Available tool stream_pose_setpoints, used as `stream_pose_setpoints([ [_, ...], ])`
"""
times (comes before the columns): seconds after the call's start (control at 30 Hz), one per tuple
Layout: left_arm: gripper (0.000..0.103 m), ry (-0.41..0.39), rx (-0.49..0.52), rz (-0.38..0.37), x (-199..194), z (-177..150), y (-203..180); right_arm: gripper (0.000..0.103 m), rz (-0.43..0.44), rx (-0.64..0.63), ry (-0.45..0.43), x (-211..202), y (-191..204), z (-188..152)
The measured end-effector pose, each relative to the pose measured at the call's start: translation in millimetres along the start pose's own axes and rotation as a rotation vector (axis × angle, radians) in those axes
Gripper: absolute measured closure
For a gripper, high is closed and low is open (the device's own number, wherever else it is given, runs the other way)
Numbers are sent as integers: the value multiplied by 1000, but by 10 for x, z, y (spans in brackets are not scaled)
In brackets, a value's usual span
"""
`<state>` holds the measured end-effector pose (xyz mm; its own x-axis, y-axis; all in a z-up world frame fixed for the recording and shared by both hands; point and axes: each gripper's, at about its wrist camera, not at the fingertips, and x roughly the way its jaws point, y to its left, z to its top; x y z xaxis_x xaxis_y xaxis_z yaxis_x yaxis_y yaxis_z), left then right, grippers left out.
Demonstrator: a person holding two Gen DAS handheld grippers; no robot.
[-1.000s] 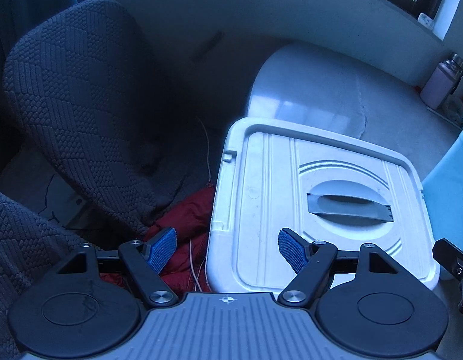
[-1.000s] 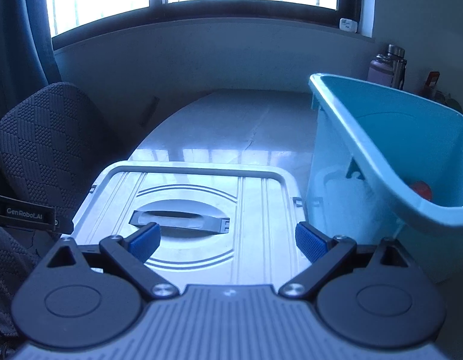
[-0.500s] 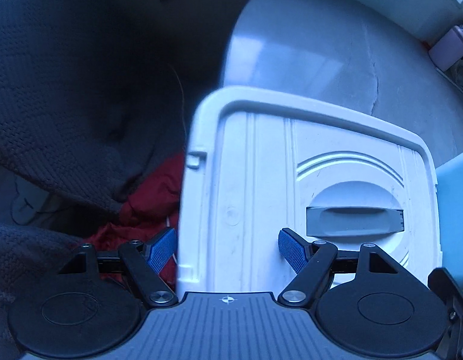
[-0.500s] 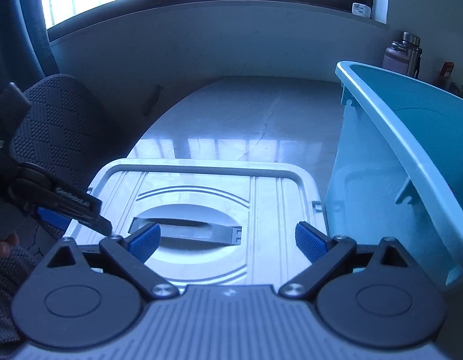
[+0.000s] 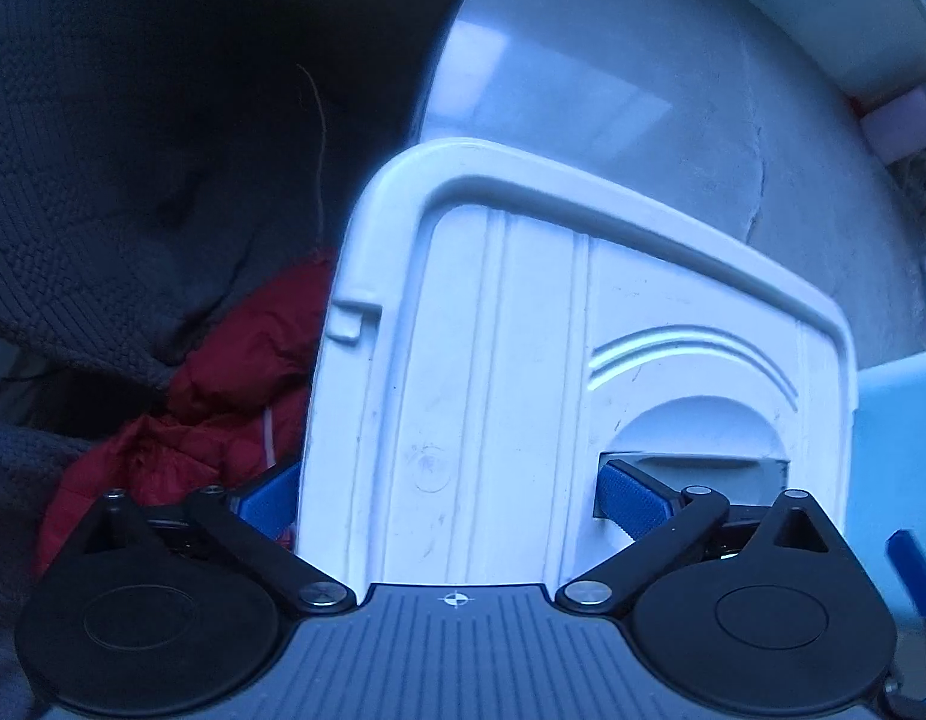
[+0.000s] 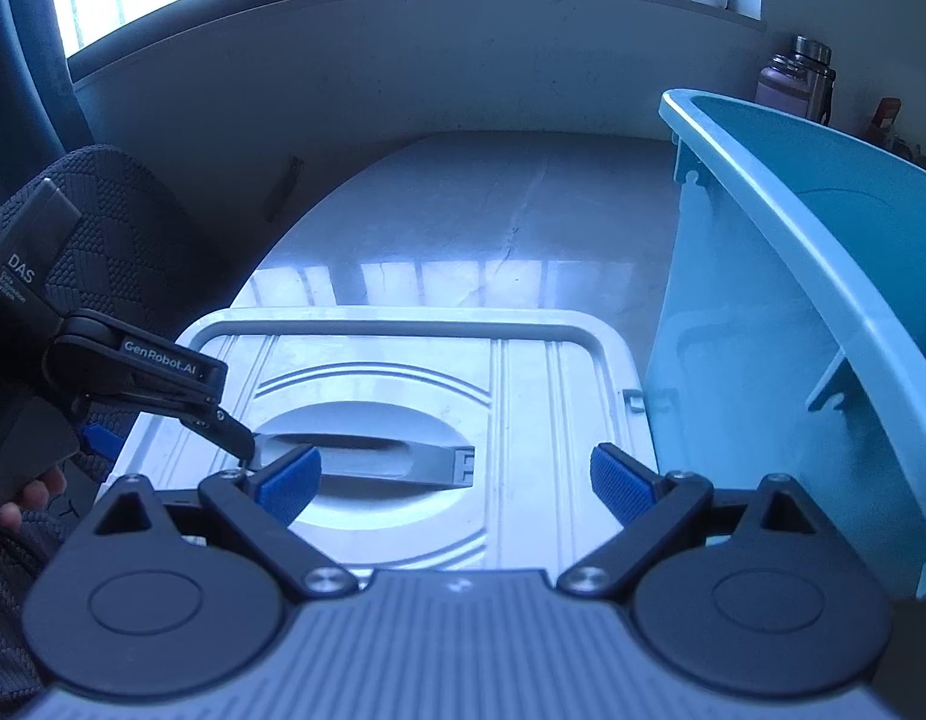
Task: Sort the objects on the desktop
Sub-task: 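Grasp the white lid's edge with the left tool and lift it, then hold the white lid upright with the left tool while the right tool grips its handle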
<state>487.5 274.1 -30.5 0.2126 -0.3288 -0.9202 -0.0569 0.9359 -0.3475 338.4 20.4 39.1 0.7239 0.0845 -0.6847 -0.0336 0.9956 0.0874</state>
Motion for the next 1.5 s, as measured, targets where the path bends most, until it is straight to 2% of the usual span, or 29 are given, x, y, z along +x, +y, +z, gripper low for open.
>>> stream_pose_setpoints([
  [0.2,0,-35,7,-58,-22,-128,112,6,-4,-4,1,-3,2,3],
  [0.43,0,-34,-24,-48,-251,-237,407,6,20,8,51,55,15,55],
  [0.57,0,-42,16,-24,-380,-240,506,6,57,18,128,164,42,182],
  [0.83,0,-72,67,-22,-486,-171,624,6,135,76,370,526,-25,542],
  [1.0,0,-77,75,24,-446,-175,616,4,180,98,427,650,-67,694],
  [1.17,0,-84,83,19,-465,-143,581,7,267,101,491,747,23,731],
  [1.2,0,-84,82,15,-468,-135,581,7,273,100,489,758,33,734],
  [1.3,0,-93,65,-2,-504,-141,609,20,269,102,480,783,12,745],
  [1.33,0,-97,57,-12,-519,-147,632,21,272,103,490,785,-6,742],
  [1.43,0,-107,22,-81,-508,-158,744,25,284,139,538,800,-108,693],
  [1.5,0,-124,23,-154,-490,-165,833,24,295,165,549,816,-157,649],
])
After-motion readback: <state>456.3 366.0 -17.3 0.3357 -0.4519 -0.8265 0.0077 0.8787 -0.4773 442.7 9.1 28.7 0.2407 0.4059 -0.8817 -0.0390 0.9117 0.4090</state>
